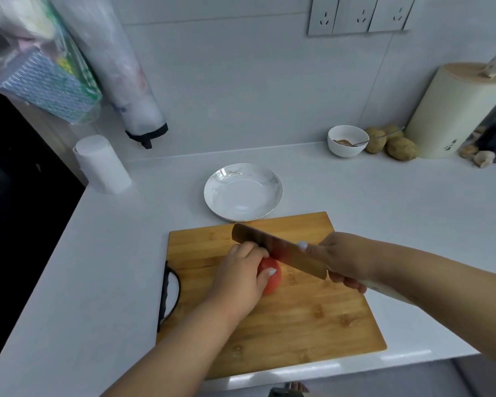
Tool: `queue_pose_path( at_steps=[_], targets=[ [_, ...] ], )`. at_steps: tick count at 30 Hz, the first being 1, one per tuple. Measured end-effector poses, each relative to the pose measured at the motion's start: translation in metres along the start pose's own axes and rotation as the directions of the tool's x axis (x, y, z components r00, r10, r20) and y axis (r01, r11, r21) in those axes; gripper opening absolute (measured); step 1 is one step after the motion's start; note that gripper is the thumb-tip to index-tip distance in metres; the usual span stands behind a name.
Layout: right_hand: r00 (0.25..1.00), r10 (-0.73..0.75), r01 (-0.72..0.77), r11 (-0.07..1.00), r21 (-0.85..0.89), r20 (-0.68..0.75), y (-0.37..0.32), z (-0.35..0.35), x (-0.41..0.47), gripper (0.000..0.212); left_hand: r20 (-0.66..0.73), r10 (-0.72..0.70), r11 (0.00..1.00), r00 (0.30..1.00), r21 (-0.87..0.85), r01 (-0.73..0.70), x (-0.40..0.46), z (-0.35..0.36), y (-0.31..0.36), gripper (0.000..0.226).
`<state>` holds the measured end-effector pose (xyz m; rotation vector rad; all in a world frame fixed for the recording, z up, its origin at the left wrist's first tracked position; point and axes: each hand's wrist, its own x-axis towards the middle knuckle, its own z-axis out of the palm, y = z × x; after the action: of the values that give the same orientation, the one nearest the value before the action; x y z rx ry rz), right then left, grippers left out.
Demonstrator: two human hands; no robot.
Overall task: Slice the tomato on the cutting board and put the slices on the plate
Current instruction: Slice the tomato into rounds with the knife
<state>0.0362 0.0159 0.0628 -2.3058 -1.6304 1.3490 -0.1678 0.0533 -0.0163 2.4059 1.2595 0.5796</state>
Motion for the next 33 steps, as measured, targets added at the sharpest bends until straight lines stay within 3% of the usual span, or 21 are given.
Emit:
queue_pose_path(
  at_steps=[9,13,21,33],
  targets=[
    [1.000,-0.005,0.005,1.000,0.002,0.025,-0.011,0.004,0.014,0.077,-0.007,-0.003,1.000,1.000,0.003,0.003,-0.001,0.000,0.002,0.030],
    [0.998,0.017,-0.022,0.996,0.085,0.052,0.002,-0.004,0.008,0.067,-0.013,0.004,1.000,1.000,0.000,-0.004,-0.002,0.000,0.003,0.029],
    [0.998,-0.006,-0.001,0.993,0.120,0.058,-0.009,0.015,0.031,0.068,-0.023,0.002,1.000,1.000,-0.010,-0.002,-0.003,0.000,0.003,0.028],
    [0.997,-0.057,0.056,0.998,0.022,0.043,-0.015,0.035,0.048,0.077,-0.033,0.003,1.000,0.999,-0.020,-0.003,-0.004,0.003,0.002,0.030]
  ],
)
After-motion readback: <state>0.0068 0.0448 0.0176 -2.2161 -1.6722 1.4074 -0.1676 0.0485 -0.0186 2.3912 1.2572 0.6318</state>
